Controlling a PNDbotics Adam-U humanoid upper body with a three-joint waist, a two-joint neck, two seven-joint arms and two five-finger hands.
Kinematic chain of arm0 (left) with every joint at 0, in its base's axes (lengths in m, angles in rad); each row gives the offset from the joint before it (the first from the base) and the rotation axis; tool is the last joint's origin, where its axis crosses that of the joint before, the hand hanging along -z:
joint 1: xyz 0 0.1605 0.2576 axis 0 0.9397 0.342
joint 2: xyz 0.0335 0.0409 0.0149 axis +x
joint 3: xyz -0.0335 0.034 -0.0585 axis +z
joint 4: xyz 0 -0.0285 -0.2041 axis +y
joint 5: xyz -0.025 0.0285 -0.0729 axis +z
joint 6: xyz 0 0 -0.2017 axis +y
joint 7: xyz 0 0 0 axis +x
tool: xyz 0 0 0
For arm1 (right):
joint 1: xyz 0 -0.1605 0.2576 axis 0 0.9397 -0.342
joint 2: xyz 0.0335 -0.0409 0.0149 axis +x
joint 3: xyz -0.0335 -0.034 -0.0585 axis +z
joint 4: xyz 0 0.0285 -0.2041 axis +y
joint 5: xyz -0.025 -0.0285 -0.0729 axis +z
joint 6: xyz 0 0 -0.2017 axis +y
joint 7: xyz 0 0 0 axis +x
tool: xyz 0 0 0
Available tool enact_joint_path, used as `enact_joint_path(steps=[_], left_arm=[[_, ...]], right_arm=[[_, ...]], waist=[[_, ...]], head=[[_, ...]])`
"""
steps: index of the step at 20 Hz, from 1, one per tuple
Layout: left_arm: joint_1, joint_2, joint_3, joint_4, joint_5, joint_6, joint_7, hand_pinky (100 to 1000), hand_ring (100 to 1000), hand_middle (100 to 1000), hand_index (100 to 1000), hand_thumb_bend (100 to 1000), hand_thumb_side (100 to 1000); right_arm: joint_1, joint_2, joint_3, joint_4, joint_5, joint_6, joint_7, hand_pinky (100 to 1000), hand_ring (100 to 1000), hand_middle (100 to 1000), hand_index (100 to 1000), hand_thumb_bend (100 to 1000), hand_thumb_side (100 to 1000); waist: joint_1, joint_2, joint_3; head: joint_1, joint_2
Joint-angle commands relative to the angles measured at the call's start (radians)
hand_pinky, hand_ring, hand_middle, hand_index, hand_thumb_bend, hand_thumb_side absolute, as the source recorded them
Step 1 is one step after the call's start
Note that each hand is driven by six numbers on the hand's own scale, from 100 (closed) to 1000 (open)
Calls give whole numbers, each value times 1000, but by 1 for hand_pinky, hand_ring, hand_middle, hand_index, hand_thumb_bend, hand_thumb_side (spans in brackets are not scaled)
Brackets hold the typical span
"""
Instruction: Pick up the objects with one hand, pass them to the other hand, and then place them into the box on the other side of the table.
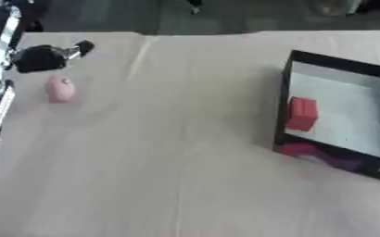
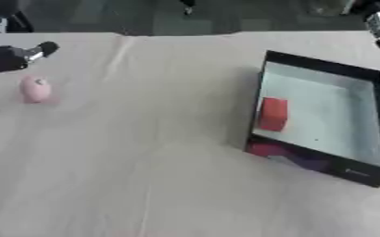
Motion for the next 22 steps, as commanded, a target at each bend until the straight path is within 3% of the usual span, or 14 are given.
enact_joint_path(steps=[1, 7, 14, 22], left_arm=[[-32, 86, 24, 48, 4, 3, -28, 831, 780, 707, 832, 748, 386], [-64, 150, 10, 159, 1, -6, -112, 831, 790, 721, 838, 769, 386], [-110, 178, -4, 273, -19, -22, -240, 836, 806, 738, 845, 822, 405], [-166, 220, -3, 413, -161, -42, -333, 844, 839, 769, 855, 907, 353]], right_arm=[[-18, -22, -12, -17, 1, 5, -4, 1000, 1000, 791, 1000, 100, 683], [-26, -21, -8, -14, 9, 13, 6, 1000, 1000, 788, 1000, 100, 685], [-29, -18, -4, -5, 19, 21, 7, 1000, 1000, 785, 1000, 100, 691], [-33, -14, 4, 4, 31, 23, 12, 1000, 999, 782, 1000, 100, 698]], waist=[[15, -27, -2], [16, -27, -7], [17, -26, -11], [18, -22, -16]], head=[[19, -2], [39, -2], [55, -2], [79, -2]])
